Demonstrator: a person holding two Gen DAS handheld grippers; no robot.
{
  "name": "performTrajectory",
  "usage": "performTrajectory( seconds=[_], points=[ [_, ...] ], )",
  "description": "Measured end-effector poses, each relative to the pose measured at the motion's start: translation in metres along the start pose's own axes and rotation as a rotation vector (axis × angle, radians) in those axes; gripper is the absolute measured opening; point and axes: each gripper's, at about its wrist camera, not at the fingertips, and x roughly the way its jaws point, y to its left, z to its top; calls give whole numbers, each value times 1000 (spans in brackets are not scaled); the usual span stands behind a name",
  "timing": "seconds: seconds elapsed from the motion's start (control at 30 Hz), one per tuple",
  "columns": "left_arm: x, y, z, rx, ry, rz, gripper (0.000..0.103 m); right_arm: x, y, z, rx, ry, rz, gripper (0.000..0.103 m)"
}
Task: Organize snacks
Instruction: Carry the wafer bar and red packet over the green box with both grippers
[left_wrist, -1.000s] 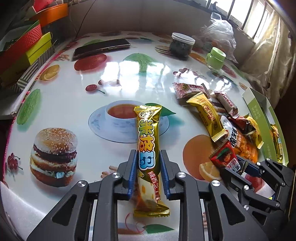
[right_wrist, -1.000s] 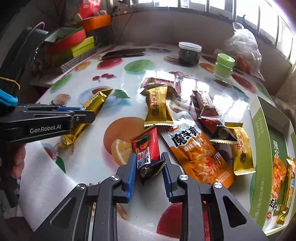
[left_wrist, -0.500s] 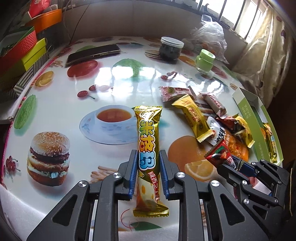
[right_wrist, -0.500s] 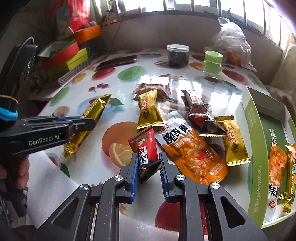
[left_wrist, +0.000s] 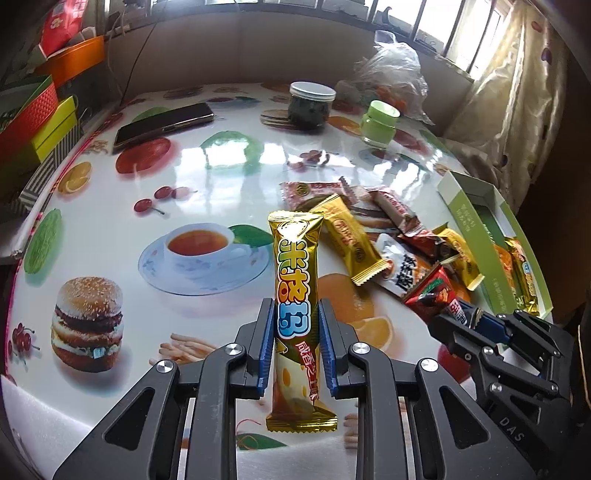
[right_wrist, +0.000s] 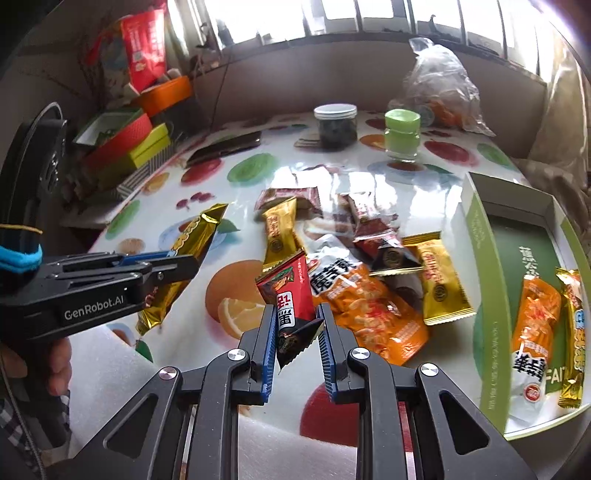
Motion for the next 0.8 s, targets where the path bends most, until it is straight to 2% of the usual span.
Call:
performTrajectory(
  seconds=[0.8],
  points=[
    [-9,-71,15,128,-24,-71,24,-53,-61,-8,138,-89,-109,20]
  ],
)
